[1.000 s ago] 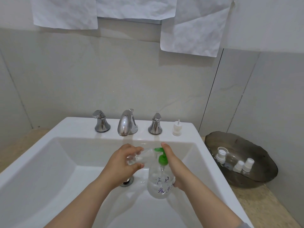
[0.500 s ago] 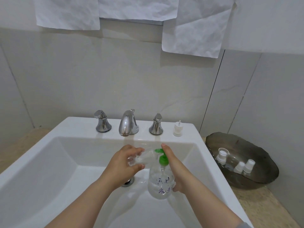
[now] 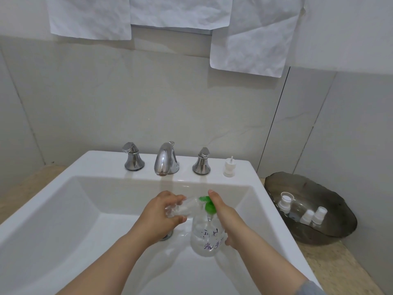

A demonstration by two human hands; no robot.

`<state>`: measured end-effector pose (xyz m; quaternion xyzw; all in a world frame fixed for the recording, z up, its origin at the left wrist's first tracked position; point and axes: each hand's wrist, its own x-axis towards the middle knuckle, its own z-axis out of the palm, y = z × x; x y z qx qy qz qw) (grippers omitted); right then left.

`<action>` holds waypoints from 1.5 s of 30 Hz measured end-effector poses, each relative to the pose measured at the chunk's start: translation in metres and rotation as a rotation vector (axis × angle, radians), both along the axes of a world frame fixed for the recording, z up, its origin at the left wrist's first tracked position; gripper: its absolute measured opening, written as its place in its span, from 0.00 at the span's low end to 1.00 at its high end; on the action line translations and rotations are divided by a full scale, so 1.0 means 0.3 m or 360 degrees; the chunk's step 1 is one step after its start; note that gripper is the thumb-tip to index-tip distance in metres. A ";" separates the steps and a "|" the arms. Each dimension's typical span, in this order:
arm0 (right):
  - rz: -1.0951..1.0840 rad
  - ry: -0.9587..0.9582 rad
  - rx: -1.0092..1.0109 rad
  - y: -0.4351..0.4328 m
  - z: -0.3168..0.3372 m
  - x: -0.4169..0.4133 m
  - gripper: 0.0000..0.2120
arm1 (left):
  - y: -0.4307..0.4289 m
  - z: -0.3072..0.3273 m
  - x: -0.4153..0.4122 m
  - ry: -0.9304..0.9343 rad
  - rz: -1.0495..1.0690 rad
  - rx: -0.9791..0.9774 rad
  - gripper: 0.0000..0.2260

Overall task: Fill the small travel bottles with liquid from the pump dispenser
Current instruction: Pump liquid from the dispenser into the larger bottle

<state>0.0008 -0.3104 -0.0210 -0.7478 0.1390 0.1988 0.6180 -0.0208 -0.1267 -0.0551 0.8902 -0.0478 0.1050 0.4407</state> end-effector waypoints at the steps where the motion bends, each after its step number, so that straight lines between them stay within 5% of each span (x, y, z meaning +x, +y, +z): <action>1: 0.0001 -0.0006 -0.0013 0.002 -0.001 -0.001 0.19 | -0.001 -0.001 0.000 0.0001 0.0001 -0.0011 0.19; 8: 0.0015 -0.0011 -0.0080 0.015 -0.020 0.005 0.31 | -0.006 0.009 0.003 -0.0023 -0.0005 -0.0098 0.19; 18: 0.0036 -0.0003 0.0007 0.007 -0.020 0.037 0.26 | 0.000 0.009 0.010 -0.0056 0.0007 -0.0173 0.18; 27: 0.0052 0.0161 0.0046 0.009 -0.033 0.033 0.41 | 0.001 0.009 0.008 -0.0061 0.0014 -0.0138 0.19; 35: 0.0045 0.0167 0.0024 0.015 -0.037 0.025 0.43 | -0.003 0.011 0.002 -0.0076 0.0011 -0.0150 0.18; 45: -0.0004 0.0036 0.0042 -0.005 -0.021 0.021 0.21 | -0.001 0.000 0.004 -0.0004 -0.0025 -0.0035 0.20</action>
